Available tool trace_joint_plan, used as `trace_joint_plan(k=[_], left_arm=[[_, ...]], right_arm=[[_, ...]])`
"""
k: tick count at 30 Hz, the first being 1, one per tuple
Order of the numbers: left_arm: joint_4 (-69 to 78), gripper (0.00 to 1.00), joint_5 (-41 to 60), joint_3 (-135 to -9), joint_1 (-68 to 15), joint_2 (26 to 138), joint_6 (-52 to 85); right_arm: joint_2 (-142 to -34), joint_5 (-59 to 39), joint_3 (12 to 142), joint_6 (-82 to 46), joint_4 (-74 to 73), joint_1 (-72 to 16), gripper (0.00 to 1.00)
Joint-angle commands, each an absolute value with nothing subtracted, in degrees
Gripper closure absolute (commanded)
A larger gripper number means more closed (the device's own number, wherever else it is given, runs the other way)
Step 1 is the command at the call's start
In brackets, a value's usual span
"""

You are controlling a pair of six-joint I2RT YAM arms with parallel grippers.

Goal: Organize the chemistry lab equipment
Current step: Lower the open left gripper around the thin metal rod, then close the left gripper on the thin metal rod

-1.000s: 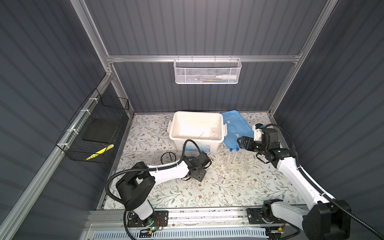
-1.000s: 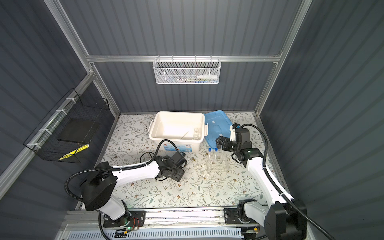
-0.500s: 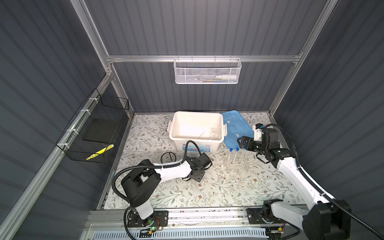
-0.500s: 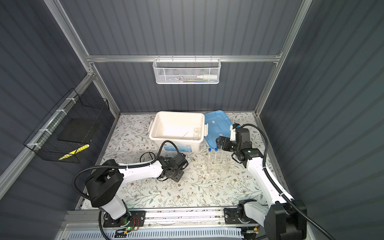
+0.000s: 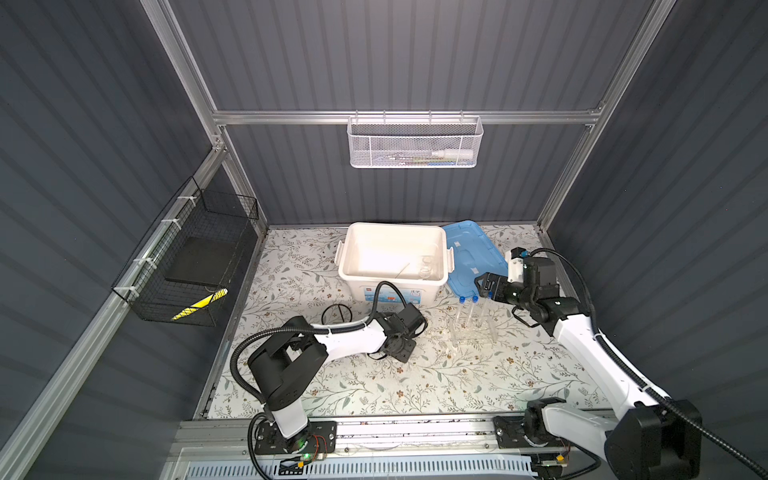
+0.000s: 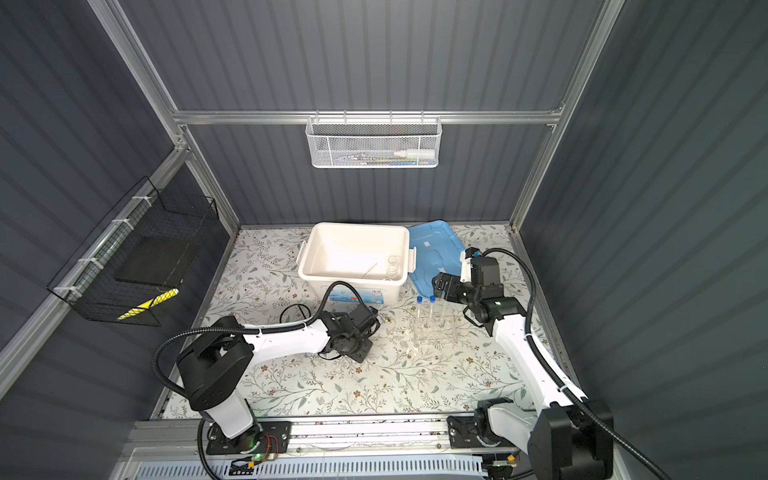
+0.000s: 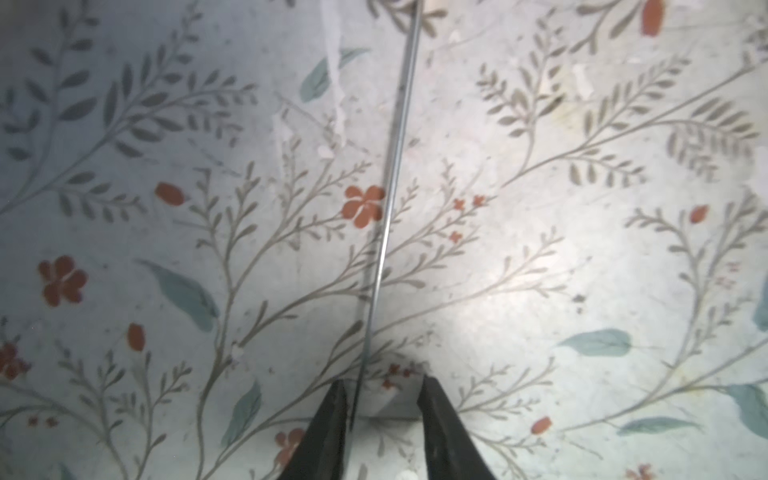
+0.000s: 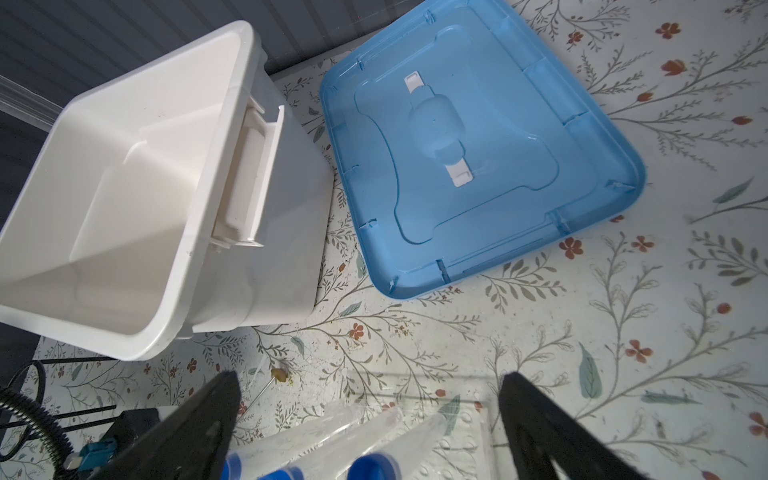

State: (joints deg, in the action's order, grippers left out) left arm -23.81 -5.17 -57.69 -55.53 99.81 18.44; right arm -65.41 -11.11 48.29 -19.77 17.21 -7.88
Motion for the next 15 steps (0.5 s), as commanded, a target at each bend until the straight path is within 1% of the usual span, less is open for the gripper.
trace_joint_plan(k=[1, 5, 8, 13, 15], left_arm=[[-23.19, 0.73, 2.27, -57.98, -55.78, 103.36, 17.84], [-22.64, 0.79, 3.78, -58.79, -55.81, 104.58, 17.89], [-23.11, 0.80, 3.07, -59.85, -55.80, 105.11, 17.96], [-27.61, 0.79, -1.45, -60.82, -55.78, 105.80, 18.25], [-28.49, 0.79, -1.91, -60.26, -55.78, 105.16, 18.11]], right_arm=[[-64.58, -10.72, 47.63, -20.04, 16.85, -7.73, 0.01], [-64.52, -10.46, 47.55, -20.03, 16.89, -7.78, 0.01], [-64.51, -10.45, 47.55, -20.04, 17.00, -7.73, 0.01], [-64.51, -10.17, 47.46, -19.78, 17.25, -7.65, 0.01], [-62.87, -10.15, 47.46, -19.80, 17.18, -7.65, 0.01]])
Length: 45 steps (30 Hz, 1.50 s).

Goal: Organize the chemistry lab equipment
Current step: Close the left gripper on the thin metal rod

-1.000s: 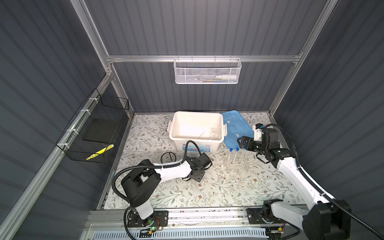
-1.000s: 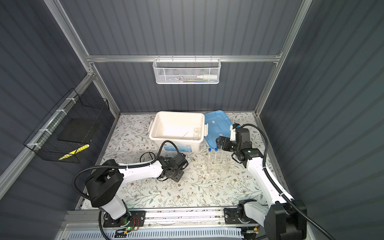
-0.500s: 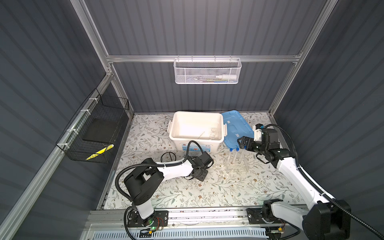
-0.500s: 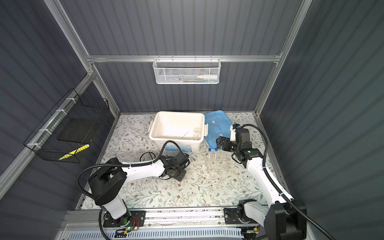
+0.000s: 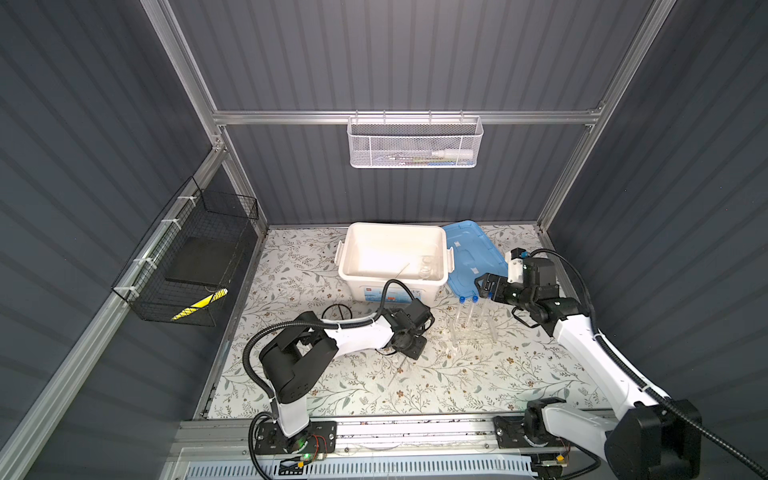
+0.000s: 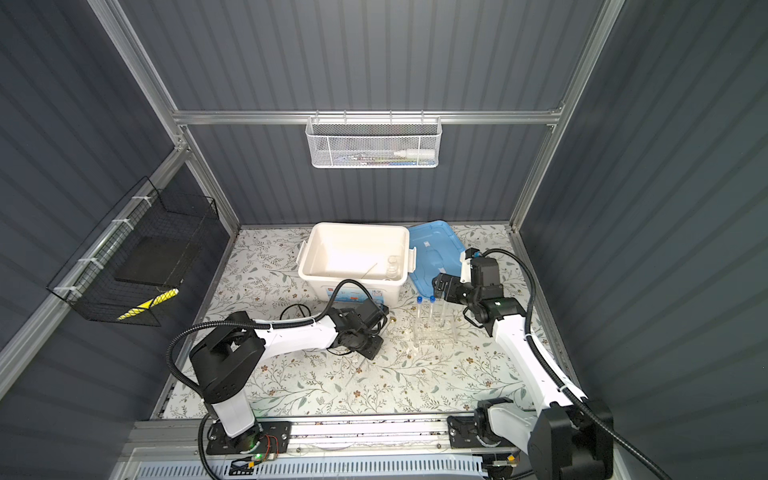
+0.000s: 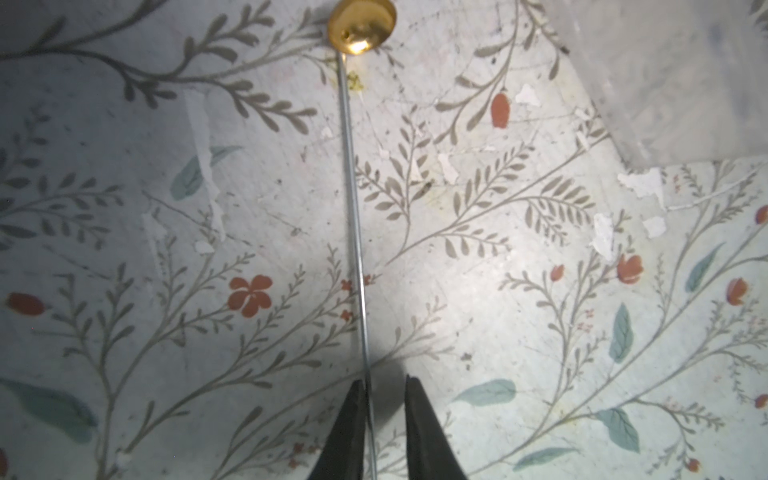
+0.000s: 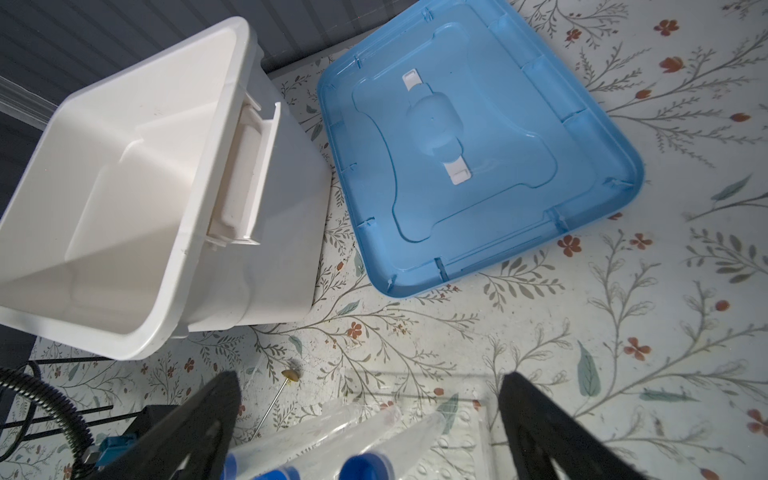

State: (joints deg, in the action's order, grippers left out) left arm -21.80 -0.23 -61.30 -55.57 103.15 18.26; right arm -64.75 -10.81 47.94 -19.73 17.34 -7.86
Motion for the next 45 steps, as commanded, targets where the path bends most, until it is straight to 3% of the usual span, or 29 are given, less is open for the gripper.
trace_joint_plan(k=[1, 13, 20, 32, 45], left_arm=[[-28.74, 0.79, -2.02, -59.80, -55.76, 104.57, 18.26], [-30.36, 0.81, -2.48, -57.31, -55.78, 102.17, 18.32], [-30.30, 0.93, -0.80, -58.27, -56.55, 104.35, 16.80], [-29.73, 0.98, -1.49, -57.38, -56.64, 102.15, 17.08], [-30.05, 1.00, -2.61, -59.45, -56.63, 95.74, 16.01]], right_arm=[[-62.93, -10.15, 47.47, -19.85, 17.21, -7.65, 0.01], [-63.06, -10.90, 47.55, -20.13, 16.74, -7.65, 0.01], [-62.93, -10.77, 47.81, -19.95, 17.11, -7.65, 0.01], [-63.19, -11.34, 48.34, -20.26, 17.06, -7.67, 0.01], [-62.31, -10.92, 47.75, -20.46, 16.60, -7.67, 0.01]])
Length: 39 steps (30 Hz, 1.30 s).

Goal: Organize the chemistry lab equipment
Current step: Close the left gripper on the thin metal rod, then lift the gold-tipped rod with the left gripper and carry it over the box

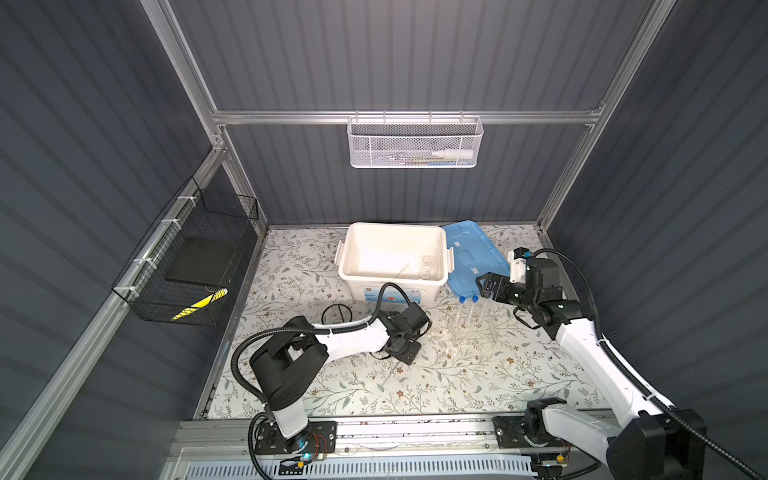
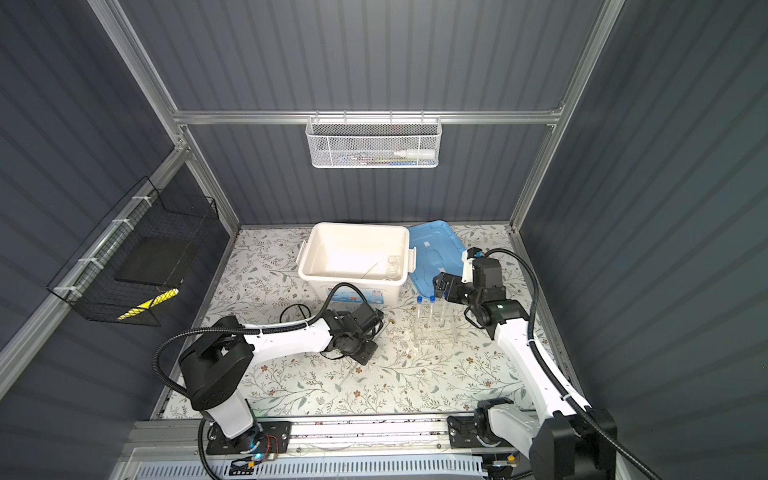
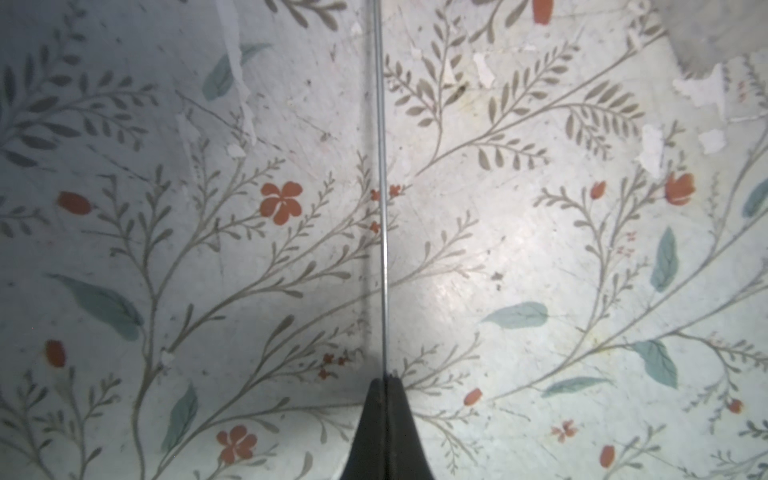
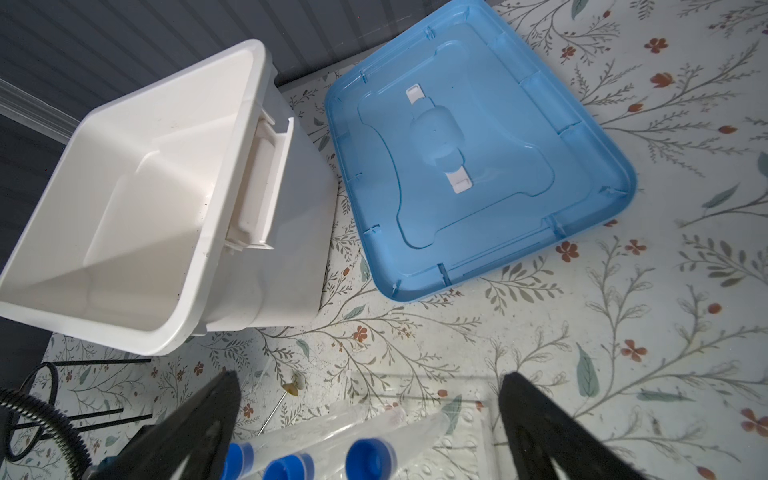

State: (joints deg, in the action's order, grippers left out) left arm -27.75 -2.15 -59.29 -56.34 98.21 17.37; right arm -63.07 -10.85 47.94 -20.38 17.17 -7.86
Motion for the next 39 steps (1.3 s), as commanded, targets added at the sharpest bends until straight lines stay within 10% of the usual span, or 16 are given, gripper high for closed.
trace_joint_plan(k=[1, 28, 39], left_arm=[[-30.39, 1.00, -2.88, -59.70, -56.61, 95.32, 15.83], [-42.78, 1.00, -10.70, -80.13, -56.34, 84.63, -0.69], [-42.83, 1.00, -7.56, -95.04, -43.96, 92.21, -13.66]], right_arm=[[-62.39, -11.07, 47.75, -20.47, 16.61, -7.65, 0.01], [-62.31, -11.51, 47.64, -21.09, 15.63, -7.73, 0.01], [-61.97, -11.84, 47.59, -21.71, 14.43, -7.73, 0.01]])
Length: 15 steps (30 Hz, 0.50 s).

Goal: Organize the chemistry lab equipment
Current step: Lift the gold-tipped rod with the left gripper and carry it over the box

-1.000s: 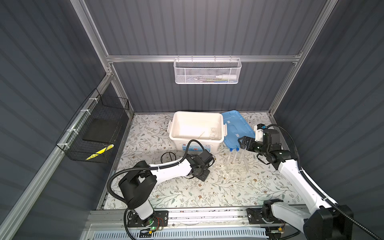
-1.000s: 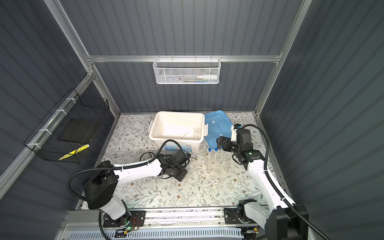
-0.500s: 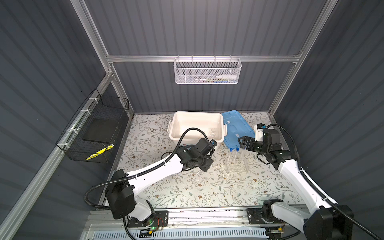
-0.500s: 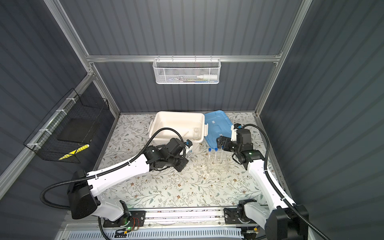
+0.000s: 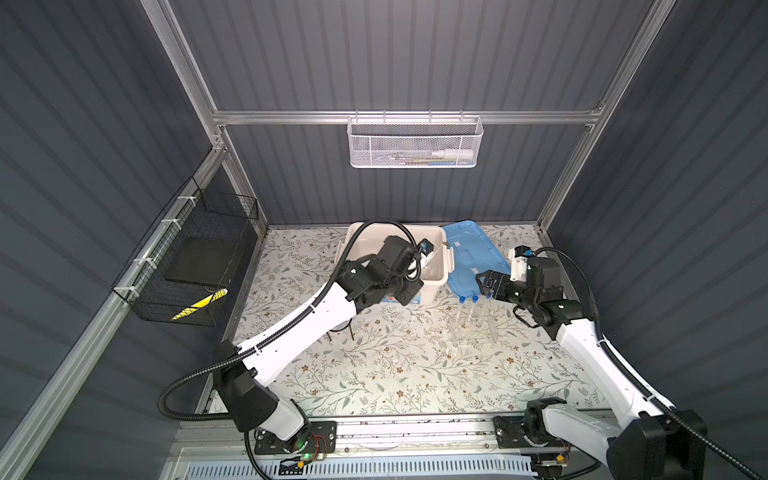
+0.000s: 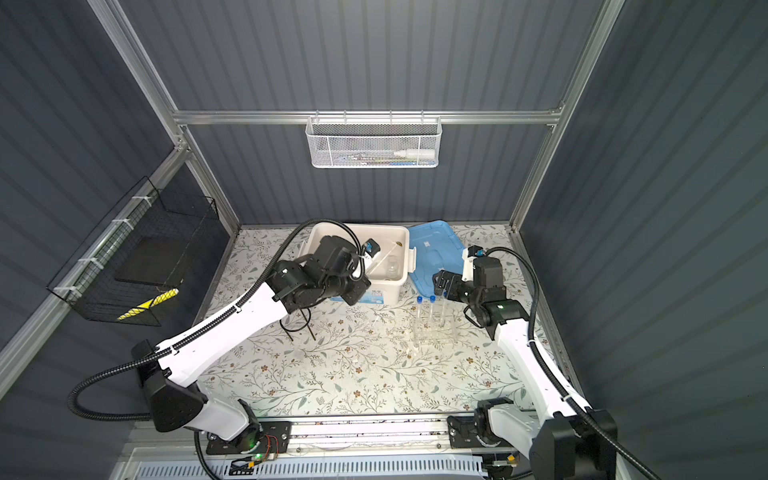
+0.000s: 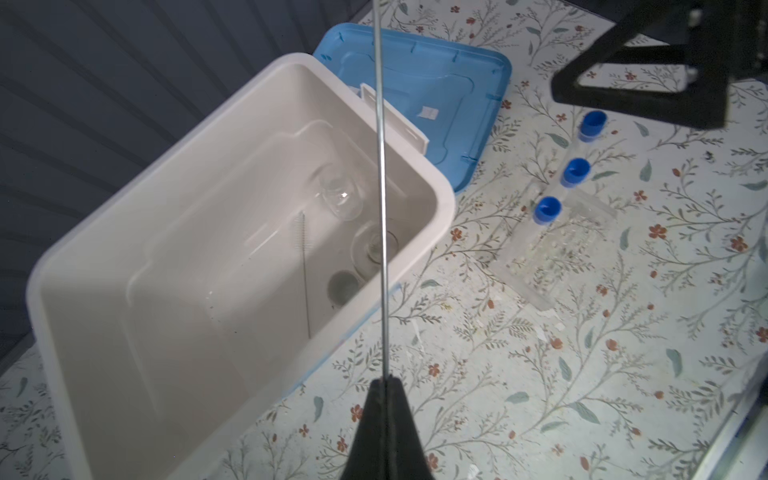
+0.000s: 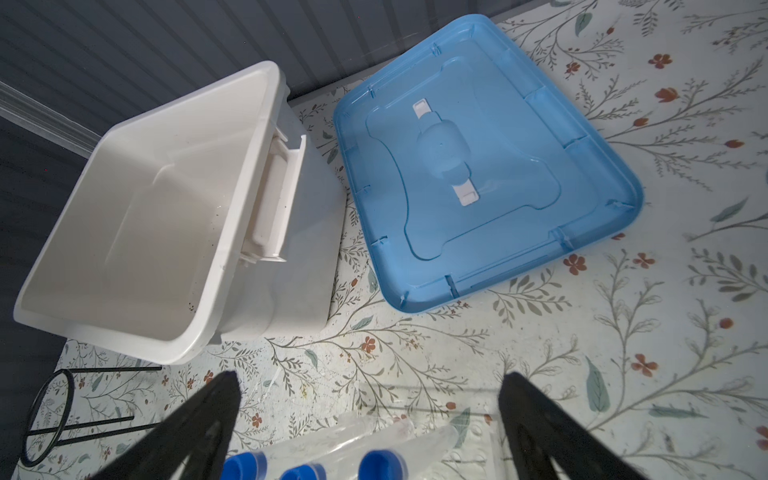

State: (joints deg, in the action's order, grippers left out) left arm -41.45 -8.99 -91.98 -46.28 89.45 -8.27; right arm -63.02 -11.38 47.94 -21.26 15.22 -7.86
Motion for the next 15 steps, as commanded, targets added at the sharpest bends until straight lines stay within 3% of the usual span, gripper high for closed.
trace_joint_plan(k=[1, 15], left_arm=[[-43.37, 1.00, -7.47, -97.02, -43.33, 93.65, -14.57], [-49.94, 1.00, -1.71, -113.77, -33.18, 110.65, -24.51]], right_arm=[[-61.80, -11.48, 47.40, -21.67, 14.41, -7.75, 0.01], [-62.14, -12.24, 48.10, -19.61, 15.26, -7.74, 0.01]])
